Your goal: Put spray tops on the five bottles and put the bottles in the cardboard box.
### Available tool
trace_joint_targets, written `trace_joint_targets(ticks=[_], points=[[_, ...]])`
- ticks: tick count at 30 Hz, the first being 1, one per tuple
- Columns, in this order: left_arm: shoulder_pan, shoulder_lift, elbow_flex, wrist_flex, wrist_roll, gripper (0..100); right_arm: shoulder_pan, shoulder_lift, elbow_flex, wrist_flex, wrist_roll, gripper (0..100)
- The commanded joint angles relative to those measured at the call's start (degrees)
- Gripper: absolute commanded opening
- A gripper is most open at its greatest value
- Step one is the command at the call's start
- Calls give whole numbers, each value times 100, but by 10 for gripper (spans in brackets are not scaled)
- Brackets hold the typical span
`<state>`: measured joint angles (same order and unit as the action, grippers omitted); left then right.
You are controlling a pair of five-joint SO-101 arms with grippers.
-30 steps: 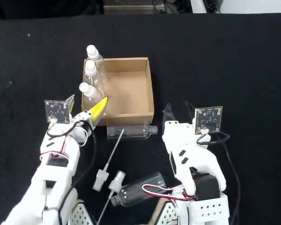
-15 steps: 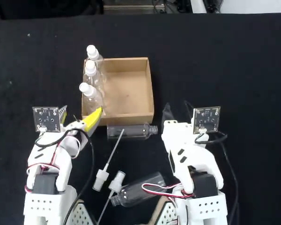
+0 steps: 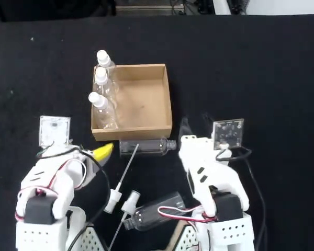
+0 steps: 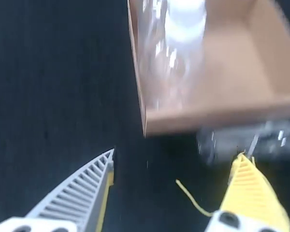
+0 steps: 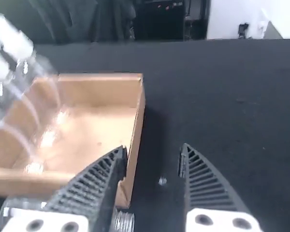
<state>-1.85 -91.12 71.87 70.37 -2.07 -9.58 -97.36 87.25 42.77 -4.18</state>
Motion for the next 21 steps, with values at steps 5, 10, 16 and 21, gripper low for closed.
trace_joint_targets(ticks=[5,10,16,21], points=[[-66,1407,-787,308,-97,354,-448,-22,-1349,1160,1327,158],[-75,1486,-804,-158,-844,351,-501,989,-2193,1556,1960,158],[-444,1486,-655,-308,-589,350,-800,3116,-4075,2998,3007,162],[-1341,1486,-391,-580,-607,350,-1284,4084,-5411,4633,4220,176]])
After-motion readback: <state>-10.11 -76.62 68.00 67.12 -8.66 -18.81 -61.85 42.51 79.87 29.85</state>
